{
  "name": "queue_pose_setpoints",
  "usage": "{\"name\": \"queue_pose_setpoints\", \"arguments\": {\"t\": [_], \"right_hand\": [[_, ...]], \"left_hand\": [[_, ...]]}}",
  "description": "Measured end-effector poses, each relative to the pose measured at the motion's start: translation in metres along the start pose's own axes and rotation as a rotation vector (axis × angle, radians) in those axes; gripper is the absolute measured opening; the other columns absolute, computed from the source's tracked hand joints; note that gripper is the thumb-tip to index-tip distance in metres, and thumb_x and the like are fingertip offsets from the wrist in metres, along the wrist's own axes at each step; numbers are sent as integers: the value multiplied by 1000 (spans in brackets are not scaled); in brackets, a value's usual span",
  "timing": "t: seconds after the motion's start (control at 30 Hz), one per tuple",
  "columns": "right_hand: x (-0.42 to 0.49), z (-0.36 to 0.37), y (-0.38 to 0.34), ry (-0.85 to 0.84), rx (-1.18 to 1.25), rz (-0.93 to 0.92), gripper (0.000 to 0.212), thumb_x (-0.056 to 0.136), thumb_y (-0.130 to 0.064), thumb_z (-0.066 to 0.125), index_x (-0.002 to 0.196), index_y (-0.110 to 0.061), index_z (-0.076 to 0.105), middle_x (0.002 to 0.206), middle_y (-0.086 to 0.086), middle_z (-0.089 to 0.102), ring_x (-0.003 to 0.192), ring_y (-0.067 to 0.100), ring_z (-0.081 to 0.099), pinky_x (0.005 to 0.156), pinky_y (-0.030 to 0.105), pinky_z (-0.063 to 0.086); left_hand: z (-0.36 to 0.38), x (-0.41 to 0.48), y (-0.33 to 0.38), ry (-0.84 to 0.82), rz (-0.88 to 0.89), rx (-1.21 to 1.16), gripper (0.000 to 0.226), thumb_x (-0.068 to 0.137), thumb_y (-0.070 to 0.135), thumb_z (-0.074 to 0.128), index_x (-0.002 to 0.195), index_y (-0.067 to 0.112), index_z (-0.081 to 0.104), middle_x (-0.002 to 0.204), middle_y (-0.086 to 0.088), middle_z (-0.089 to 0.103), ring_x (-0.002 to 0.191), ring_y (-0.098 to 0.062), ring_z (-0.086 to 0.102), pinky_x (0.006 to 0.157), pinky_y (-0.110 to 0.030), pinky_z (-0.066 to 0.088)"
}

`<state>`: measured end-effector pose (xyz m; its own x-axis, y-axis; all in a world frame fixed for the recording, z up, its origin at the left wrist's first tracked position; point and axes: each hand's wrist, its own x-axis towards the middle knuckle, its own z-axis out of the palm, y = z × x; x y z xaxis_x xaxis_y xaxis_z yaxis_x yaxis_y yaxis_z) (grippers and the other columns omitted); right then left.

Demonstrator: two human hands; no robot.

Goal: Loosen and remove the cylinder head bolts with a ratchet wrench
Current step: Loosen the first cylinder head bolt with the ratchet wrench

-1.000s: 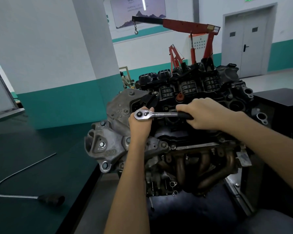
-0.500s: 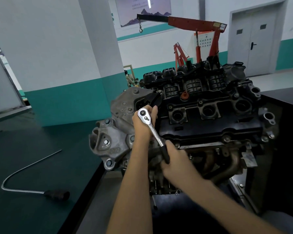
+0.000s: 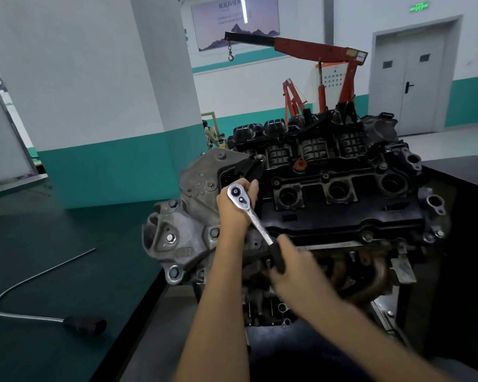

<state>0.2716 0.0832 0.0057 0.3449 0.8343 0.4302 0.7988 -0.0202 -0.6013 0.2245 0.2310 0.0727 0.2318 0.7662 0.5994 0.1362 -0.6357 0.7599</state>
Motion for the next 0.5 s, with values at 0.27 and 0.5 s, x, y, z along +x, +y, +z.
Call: {"name": "queue_pose_setpoints", "arguments": {"t": [0.27, 0.5], "right_hand": [[5, 6, -1, -28, 74, -3, 29, 80, -14, 56, 105, -22, 44, 74, 2, 57, 72, 31, 61, 63, 39, 51], [96, -117, 23, -8, -845, -395, 37, 85, -26, 55, 119, -29, 41, 82, 1, 60, 78, 27, 63, 57, 29, 34]], "left_hand": [[-2, -2, 1, 0, 1, -11, 41, 94, 23, 62, 71, -11, 52, 64, -27, 50, 60, -21, 38, 61, -31, 34], [-2, 1, 6, -46, -54, -36, 40, 93, 20, 61, 57, 15, 45, 57, 2, 47, 60, -13, 43, 63, -30, 37]]}}
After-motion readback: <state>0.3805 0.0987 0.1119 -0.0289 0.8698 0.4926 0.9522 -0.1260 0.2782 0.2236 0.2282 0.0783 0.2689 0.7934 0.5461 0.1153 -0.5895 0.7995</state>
